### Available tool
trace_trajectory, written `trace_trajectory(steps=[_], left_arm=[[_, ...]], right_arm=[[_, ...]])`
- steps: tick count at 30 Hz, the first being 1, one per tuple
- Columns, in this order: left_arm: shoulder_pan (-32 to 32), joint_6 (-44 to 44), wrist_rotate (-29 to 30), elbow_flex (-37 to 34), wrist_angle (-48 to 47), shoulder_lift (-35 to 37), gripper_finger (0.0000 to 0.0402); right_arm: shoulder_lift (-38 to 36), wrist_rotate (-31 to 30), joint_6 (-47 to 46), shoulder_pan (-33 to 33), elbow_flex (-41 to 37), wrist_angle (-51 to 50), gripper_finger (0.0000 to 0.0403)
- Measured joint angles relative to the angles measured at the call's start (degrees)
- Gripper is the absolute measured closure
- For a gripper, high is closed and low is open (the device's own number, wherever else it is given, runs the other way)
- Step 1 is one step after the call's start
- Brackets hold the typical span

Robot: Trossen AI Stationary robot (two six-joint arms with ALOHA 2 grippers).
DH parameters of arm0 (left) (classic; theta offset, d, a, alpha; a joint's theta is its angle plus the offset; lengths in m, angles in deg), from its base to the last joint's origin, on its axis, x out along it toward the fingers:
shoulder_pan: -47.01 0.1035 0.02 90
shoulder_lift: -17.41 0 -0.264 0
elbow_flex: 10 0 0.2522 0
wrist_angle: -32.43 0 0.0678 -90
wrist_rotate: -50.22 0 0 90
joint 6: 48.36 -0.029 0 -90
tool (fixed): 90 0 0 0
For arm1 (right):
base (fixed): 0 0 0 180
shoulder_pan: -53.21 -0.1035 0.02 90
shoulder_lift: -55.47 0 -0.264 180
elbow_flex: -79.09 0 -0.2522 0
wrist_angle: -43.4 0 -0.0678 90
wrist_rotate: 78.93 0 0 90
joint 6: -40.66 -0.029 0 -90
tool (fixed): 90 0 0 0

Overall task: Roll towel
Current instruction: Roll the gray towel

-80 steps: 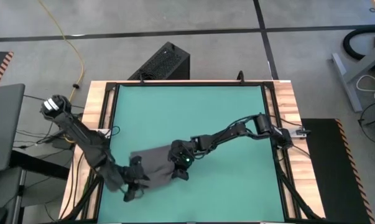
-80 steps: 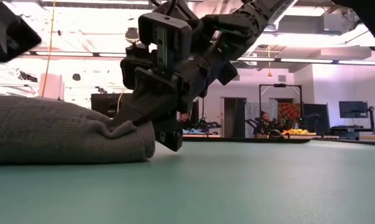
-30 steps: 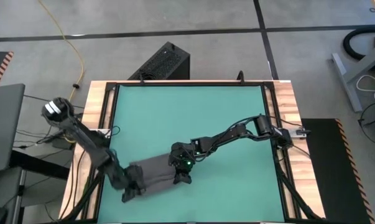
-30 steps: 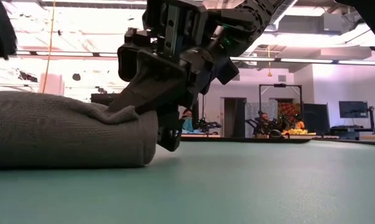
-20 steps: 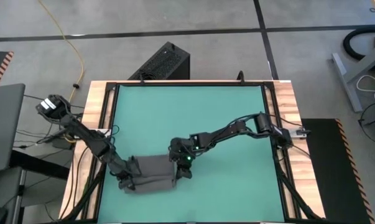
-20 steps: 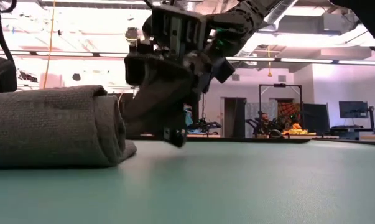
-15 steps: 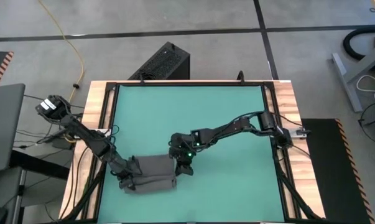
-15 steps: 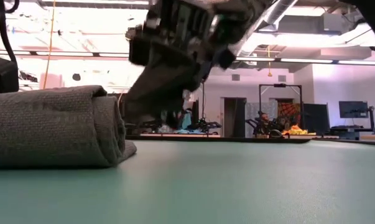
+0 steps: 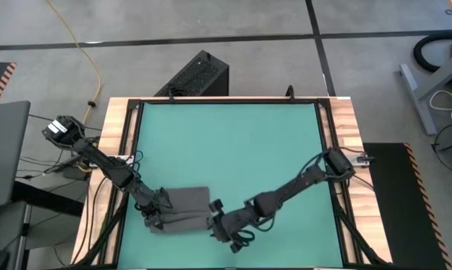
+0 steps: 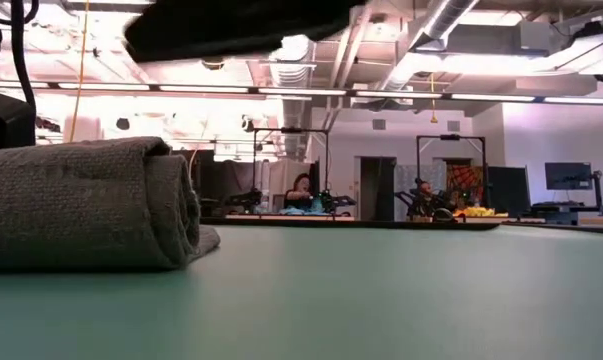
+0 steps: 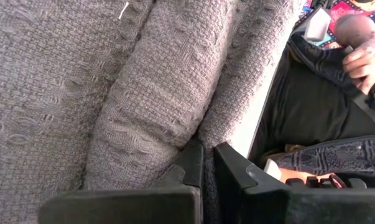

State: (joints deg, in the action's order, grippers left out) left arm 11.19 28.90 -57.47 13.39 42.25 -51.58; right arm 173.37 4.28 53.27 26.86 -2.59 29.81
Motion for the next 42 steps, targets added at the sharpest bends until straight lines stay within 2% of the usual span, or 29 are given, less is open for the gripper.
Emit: trace_trajectory(steps=[4, 10, 14, 16, 18, 20, 22, 26, 27, 30, 34, 37, 42], left_arm=[[0.01, 0.62, 0.06, 0.0, 0.35, 0.0, 0.0401], [0.03, -0.57, 0.07, 0.0, 0.5, 0.0, 0.0401], [0.04, -1.65, 0.0, -0.01, 1.01, -0.01, 0.0401], [0.04, -2.3, 0.0, -0.02, 1.34, 0.0, 0.0401], [0.04, -3.39, 0.09, -0.02, 1.46, -0.02, 0.0401], [0.04, -4.14, 0.4, -0.02, 1.43, -0.02, 0.0395], [0.04, -4.99, 0.69, -0.02, 1.44, 0.0, 0.0382], [0.23, -5.88, -0.11, -0.02, 1.72, 0.0, 0.0348], [0.5, -5.79, -1.12, -0.02, 1.83, 0.0, 0.0341], [1.08, -5.66, -3.71, -0.02, 2.78, 0.12, 0.0327], [2.02, -6.63, -5.03, -0.02, 2.76, 2.55, 0.0324], [2.37, -7.87, -5.0, -0.04, 2.38, 5.82, 0.0329], [2.42, -11.32, -1.68, -0.04, 2.25, 12.72, 0.0346]], right_arm=[[0.43, -4.15, 3.17, -0.69, 0.13, 2.86, 0.0218], [5.38, -8.49, 4.7, 0.04, 0.13, 5.76, 0.0137], [7.04, -16.6, 5.53, 0.75, 0.34, 7.39, 0.0121], [7.04, -17.43, 5.55, 1.18, 0.37, 7.2, 0.0123], [7.05, -17.39, 4.32, 1.76, 0.37, 7.03, 0.0137], [7.06, -16.86, 2.87, 2.2, 0.37, 6.64, 0.0168], [7.06, -14.47, 1.09, 2.81, 0.37, 6.28, 0.0221], [7.06, -9.54, -4.53, 4.17, 0.37, 4.43, 0.0363], [7.06, -8.67, -6.34, 4.45, 0.37, 4.23, 0.0376], [7.0, -4.08, -12.82, 5.47, 0.37, 4.29, 0.0373], [6.98, 6.24, -20.52, 7.49, 0.39, 3.55, 0.0376], [6.94, 13.27, -24.94, 9.17, -1.12, 6.71, 0.0376], [6.92, 18.64, -34.75, 12.7, -3.59, 12.27, 0.0376]])
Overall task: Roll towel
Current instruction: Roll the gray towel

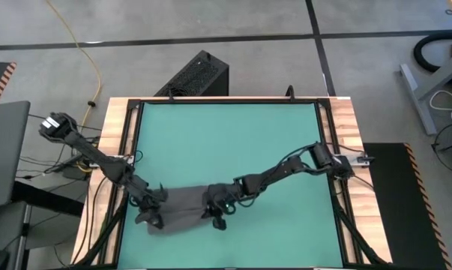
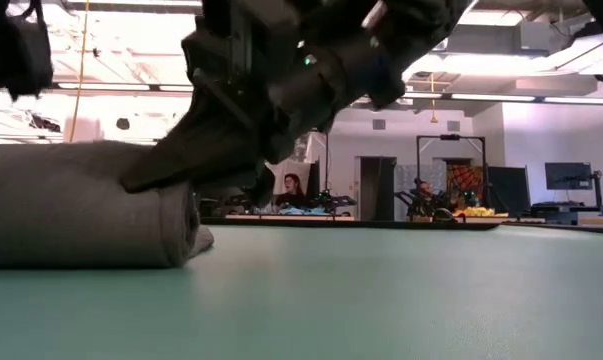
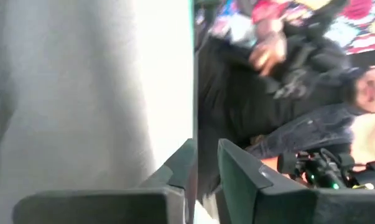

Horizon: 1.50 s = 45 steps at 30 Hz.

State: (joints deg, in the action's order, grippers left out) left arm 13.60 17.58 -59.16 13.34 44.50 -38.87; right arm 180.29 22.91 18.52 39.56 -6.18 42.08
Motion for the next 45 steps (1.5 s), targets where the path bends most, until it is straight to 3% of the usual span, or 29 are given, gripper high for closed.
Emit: trace_trajectory(steps=[5, 9, 13, 19, 26, 32, 35, 38, 41, 45], left_arm=[[-0.02, -7.17, 6.62, 0.67, -5.59, 7.39, 0.0375], [-0.84, -16.0, 18.23, 3.43, -13.31, 9.69, 0.0398], [-2.62, -23.62, 27.47, 5.89, -17.83, 6.47, 0.04], [-2.82, -23.21, 32.87, 8.01, -22.11, -2.99, 0.0401], [-1.49, -20.08, 30.75, 9.57, -23.92, -11.65, 0.0401], [-1.36, -19.22, 30.08, 9.57, -24.7, -13.11, 0.0401], [-1.36, -19.02, 30.0, 9.57, -24.9, -13.04, 0.0401], [-1.36, -18.71, 29.89, 9.55, -25.04, -13.02, 0.0401], [-1.36, -18.62, 29.86, 9.53, -25.0, -13.02, 0.0401], [-1.21, -17.76, 29.72, 9.49, -24.88, -13.02, 0.0401]], right_arm=[[-0.06, 0.3, -7.9, 2.96, -2.65, 2.94, 0.0376], [-0.06, -1.9, -9.82, 4.19, -3.08, 1.19, 0.0376], [-0.06, -5.37, -9.15, 4.22, -3.11, -1.71, 0.0376], [-0.06, -5.96, -7.74, 4.17, -3.11, -1.93, 0.0375], [-0.06, -5.53, -8.49, 4.17, -3.15, -2.04, 0.0335], [-0.03, 6.99, -5.02, 6.41, -1.54, -2.83, 0.0271], [-1.64, 9.12, -2.68, 7.27, -1.41, -5.19, 0.0243], [-4.66, 7.3, 0.75, 7.67, -1.4, -10.94, 0.0226], [-8.22, 1.37, 4.72, 7.52, -1.4, -16.58, 0.0219], [-11.87, -6.28, 14.23, 4.53, -1.69, -16.75, 0.022]])
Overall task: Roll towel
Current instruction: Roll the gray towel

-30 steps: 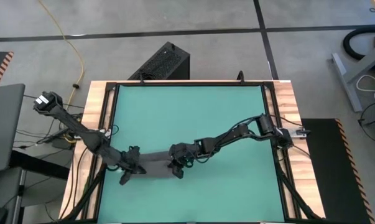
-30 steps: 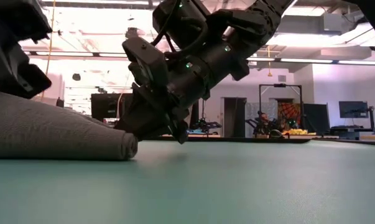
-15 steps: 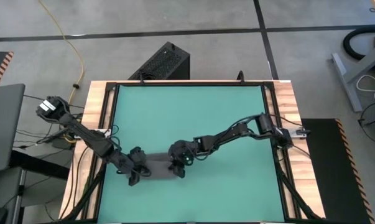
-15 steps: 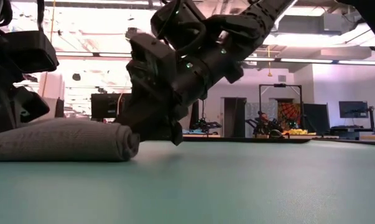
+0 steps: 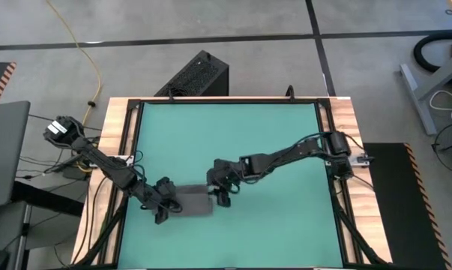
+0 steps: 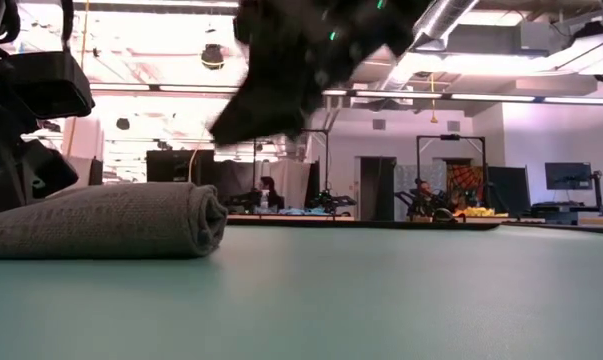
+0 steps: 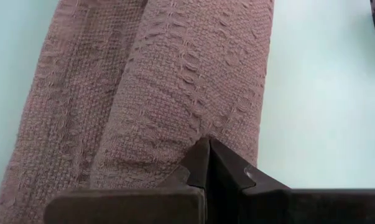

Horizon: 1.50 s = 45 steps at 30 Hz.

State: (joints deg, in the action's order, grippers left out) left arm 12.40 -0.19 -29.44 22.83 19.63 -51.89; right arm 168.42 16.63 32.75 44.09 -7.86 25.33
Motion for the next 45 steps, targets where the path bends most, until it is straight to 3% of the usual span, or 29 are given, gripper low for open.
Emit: trace_trajectory(steps=[5, 11, 15, 20, 28, 38, 45], left_arm=[[1.67, 0.97, -1.24, 0.0, 0.23, 0.0, 0.0401], [4.53, 0.37, -5.43, -0.04, 4.26, 0.02, 0.0401], [6.62, -1.04, -9.31, -0.04, 5.59, 0.28, 0.0401], [8.6, -4.9, -10.54, 2.8, 0.96, 2.27, 0.0401], [10.04, -9.59, -5.69, 11.94, -19.41, 7.59, 0.0401], [4.87, -1.29, -3.44, 13.29, -33.93, 5.26, 0.0401], [4.42, 0.15, -3.08, 13.29, -34.68, 1.6, 0.0401]], right_arm=[[1.81, -4.46, 11.58, -6.96, 0.0, 8.25, 0.0221], [6.84, -17.33, 17.88, -10.02, -0.16, 15.65, 0.0221], [8.25, -17.37, 15.04, -7.45, 0.06, 16.82, 0.0221], [10.55, -12.52, 9.15, -2.37, 0.12, 17.07, 0.0223], [15.53, -11.66, 6.24, 1.68, 0.28, 17.14, 0.0255], [13.98, -13.57, 8.26, 2.05, 0.18, 13.85, 0.029], [9.87, -13.66, 11.09, 1.32, -0.07, 13.19, 0.0292]])
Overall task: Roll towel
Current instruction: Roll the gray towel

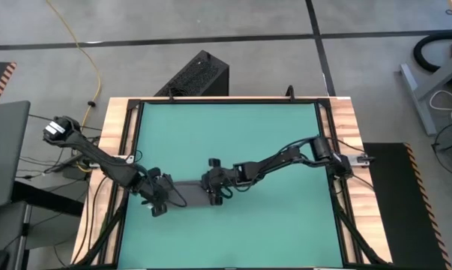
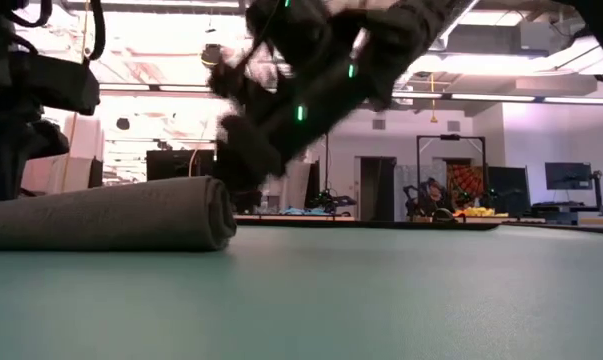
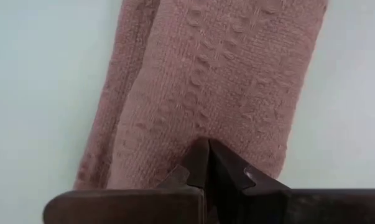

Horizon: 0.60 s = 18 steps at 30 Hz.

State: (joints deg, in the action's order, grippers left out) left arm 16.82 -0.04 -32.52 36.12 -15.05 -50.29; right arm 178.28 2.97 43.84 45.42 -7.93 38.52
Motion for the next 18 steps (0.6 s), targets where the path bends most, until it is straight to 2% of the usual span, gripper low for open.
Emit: trace_trajectory(steps=[4, 8, 14, 16, 18], left_arm=[[0.82, -1.39, -0.28, 0.1, 1.46, 0.49, 0.0401], [1.07, -4.79, 2.38, 3.23, 2.29, 3.0, 0.0401], [2.44, -7.31, 7.47, 5.02, -3.63, 5.57, 0.0401], [3.74, -4.9, 7.81, 3.97, -8.45, 5.43, 0.0401], [5.28, -2.87, 6.19, 1.92, -9.15, 5.12, 0.0401]], right_arm=[[-5.21, 0.07, -0.02, -0.64, 0.13, 0.79, 0.0292], [-8.17, 0.17, -0.47, -3.67, 0.13, 0.0, 0.0292], [-6.61, 0.73, -5.51, -11.73, 0.23, 1.01, 0.0292], [-5.28, -0.33, -5.56, -13.88, 0.14, 0.86, 0.0292], [-3.38, -1.17, -5.74, -14.57, 0.09, 2.41, 0.0292]])
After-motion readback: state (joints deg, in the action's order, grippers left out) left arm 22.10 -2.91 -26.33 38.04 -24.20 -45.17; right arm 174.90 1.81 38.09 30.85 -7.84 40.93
